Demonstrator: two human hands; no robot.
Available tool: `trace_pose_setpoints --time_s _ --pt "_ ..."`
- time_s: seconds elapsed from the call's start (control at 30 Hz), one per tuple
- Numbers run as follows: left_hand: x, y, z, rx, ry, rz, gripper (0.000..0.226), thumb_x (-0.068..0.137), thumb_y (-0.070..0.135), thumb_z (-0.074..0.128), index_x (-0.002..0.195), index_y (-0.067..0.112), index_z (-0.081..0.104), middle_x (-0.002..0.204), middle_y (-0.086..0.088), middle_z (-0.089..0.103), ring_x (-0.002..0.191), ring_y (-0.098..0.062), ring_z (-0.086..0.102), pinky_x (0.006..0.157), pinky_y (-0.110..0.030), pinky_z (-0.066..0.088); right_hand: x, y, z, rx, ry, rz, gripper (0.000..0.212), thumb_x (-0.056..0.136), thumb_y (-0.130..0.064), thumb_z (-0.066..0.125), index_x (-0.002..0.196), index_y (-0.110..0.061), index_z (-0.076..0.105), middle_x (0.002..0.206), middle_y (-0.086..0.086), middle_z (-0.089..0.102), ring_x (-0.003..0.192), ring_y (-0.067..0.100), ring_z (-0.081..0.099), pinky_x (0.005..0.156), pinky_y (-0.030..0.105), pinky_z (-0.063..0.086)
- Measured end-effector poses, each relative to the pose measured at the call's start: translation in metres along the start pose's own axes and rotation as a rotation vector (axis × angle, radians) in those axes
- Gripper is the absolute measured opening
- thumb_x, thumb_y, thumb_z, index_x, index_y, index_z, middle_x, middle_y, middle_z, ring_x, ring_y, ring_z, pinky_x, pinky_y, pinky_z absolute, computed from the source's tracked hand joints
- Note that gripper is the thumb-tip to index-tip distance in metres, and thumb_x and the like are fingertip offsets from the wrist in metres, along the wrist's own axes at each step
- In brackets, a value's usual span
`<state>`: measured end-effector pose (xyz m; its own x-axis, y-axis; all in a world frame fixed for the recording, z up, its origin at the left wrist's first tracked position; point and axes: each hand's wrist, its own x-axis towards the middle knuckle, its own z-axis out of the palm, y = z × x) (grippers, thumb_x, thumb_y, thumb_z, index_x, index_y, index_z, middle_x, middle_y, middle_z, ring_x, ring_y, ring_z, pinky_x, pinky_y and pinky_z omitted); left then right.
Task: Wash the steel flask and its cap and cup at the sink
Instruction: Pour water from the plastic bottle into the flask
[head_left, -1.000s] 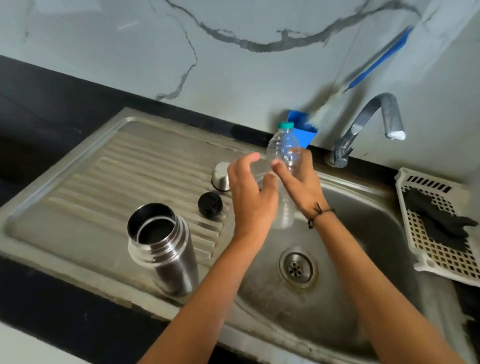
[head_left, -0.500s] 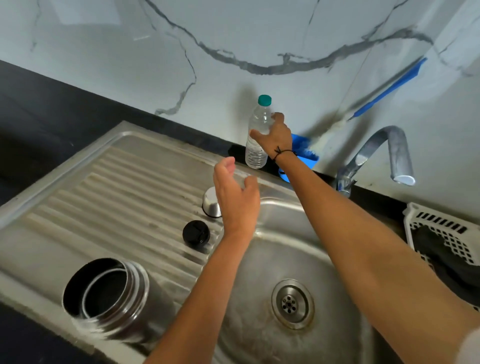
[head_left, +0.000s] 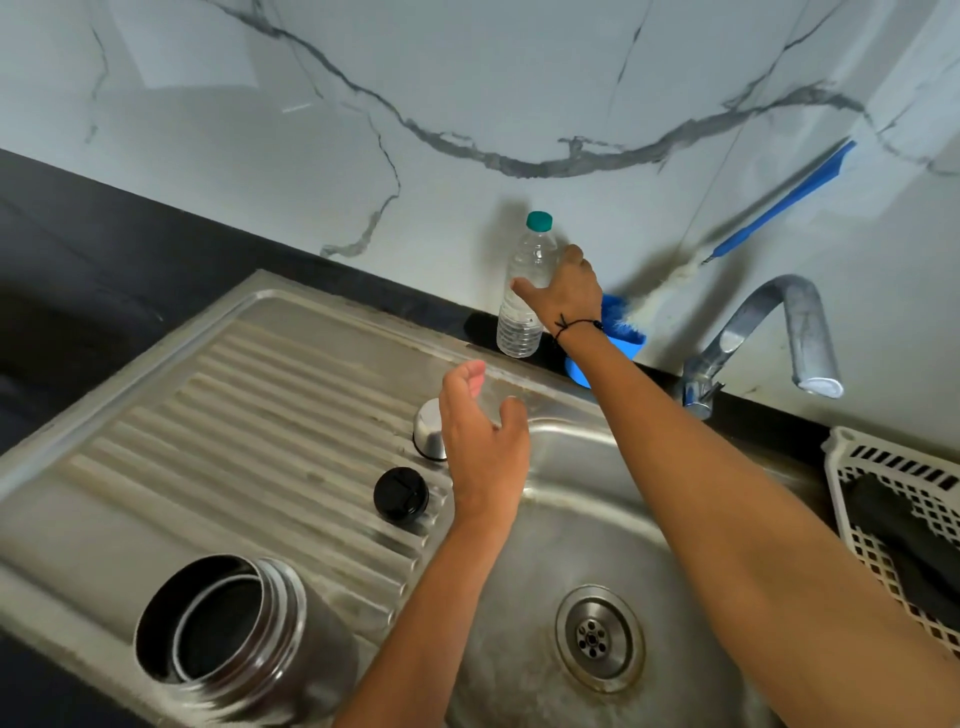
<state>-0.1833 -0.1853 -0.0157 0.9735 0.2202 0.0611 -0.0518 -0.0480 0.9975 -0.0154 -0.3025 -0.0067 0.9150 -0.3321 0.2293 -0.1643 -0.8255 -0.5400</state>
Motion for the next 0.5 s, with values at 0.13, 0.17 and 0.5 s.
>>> trace_pose_setpoints --time_s 0.13,0.17,0.5 --pt "-0.004 0.005 -0.005 0.012 -0.023 0.018 0.038 0.087 0.000 0.051 0.119 0.019 0.045 0.123 0.006 0.048 0.117 -0.003 0.044 0.091 -0.008 0.033 -0.012 -0.002 -0.005 0.047 -0.024 0.035 0.074 0.080 -0.044 0.068 0.130 0.000 0.037 0.121 0.019 0.052 0.109 0.034 0.051 0.083 0.036 0.042" --pt "-0.006 0.006 -0.007 0.016 -0.032 0.022 0.038 0.087 0.000 0.051 0.119 0.020 0.045 0.124 0.007 0.047 0.118 -0.002 0.043 0.087 -0.003 0.032 -0.018 -0.001 -0.007 0.078 -0.014 0.039 0.074 0.080 -0.043 0.068 0.131 0.001 0.036 0.121 0.019 0.052 0.110 0.034 0.051 0.084 0.037 0.042" --pt "-0.075 -0.019 -0.057 0.141 0.017 0.087 0.040 0.085 0.001 0.056 0.122 0.012 0.046 0.117 0.009 0.045 0.108 0.003 0.043 0.093 -0.008 0.035 -0.181 -0.008 -0.004 0.335 -0.466 -0.151 0.048 0.082 -0.011 0.069 0.127 -0.014 0.050 0.106 0.005 0.055 0.082 0.012 0.055 0.072 0.024 0.048"
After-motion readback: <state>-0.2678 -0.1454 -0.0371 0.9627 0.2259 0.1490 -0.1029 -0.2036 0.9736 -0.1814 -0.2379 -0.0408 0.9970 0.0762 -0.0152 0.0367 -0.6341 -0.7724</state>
